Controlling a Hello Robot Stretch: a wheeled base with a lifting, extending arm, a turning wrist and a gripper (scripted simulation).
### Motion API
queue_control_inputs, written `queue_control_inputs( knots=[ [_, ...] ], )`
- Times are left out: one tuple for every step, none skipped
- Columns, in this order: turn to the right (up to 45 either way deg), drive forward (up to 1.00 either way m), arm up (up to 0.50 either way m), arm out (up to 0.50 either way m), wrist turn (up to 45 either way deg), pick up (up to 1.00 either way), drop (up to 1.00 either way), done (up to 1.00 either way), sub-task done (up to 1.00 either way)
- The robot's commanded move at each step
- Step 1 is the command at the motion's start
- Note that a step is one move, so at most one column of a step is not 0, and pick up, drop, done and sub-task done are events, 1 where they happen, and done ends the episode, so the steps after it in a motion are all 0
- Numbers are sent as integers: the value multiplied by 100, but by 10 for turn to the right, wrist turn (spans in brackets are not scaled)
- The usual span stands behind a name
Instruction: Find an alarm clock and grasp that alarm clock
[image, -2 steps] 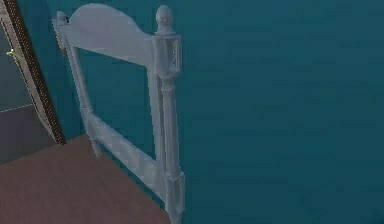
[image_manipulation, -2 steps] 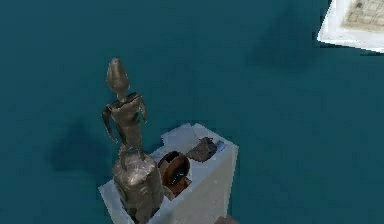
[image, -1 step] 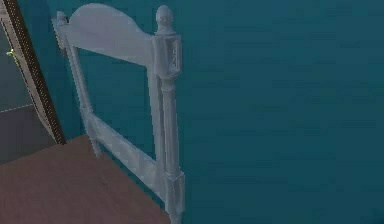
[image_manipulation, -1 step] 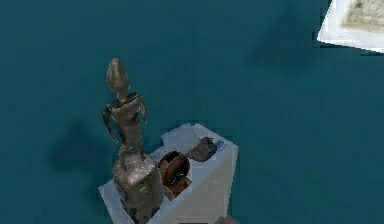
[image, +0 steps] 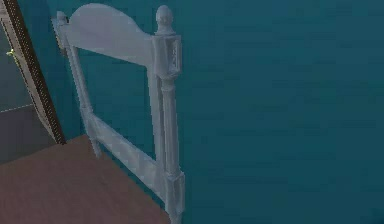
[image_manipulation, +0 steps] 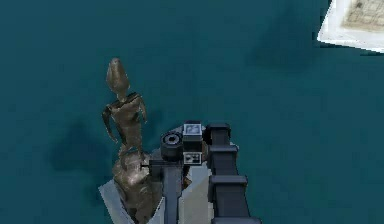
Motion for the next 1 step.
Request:
queue_control_inputs(
  knots=[
    [0, 0, 0, 0, 450, 0, 0, 0, 0]
  ],
)
